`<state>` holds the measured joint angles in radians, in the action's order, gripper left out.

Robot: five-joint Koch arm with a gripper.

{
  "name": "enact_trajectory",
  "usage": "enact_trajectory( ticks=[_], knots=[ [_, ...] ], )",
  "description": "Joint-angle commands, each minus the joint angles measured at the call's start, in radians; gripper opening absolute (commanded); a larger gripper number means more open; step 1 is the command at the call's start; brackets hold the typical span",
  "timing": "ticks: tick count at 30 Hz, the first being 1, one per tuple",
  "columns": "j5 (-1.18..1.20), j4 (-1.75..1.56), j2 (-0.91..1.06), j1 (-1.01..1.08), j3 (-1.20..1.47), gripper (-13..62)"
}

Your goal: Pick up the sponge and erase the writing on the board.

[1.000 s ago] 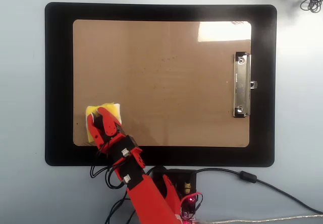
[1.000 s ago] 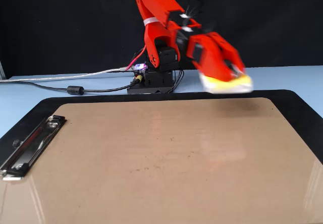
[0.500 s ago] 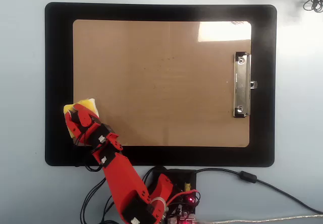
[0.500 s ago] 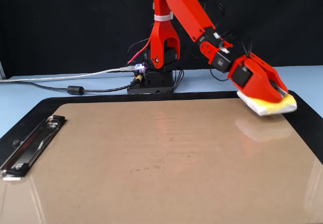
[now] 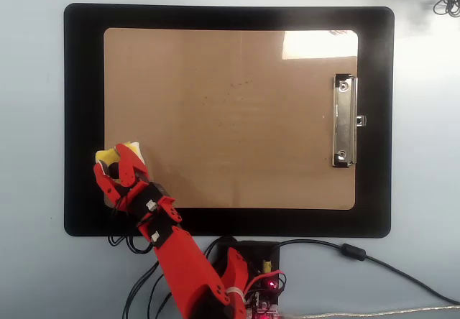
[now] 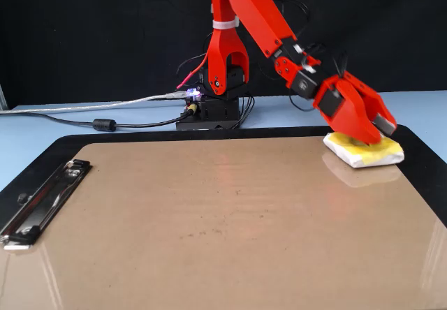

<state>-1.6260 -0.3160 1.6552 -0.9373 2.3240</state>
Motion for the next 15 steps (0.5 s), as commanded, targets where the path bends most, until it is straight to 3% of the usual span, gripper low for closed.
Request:
enact_trajectory(
  ticks=[1, 8, 12, 15],
  knots=[
    [-0.037, 0.032, 0.167, -0.002, -0.005, 33.8],
    [-0.146, 0.928, 0.611, 0.115, -0.133, 33.7],
    [-0.067, 1.496, 0.626, 0.410, -0.288, 33.8],
    [0.057, 1.700, 0.626, 0.670, -0.301, 34.0]
  ],
)
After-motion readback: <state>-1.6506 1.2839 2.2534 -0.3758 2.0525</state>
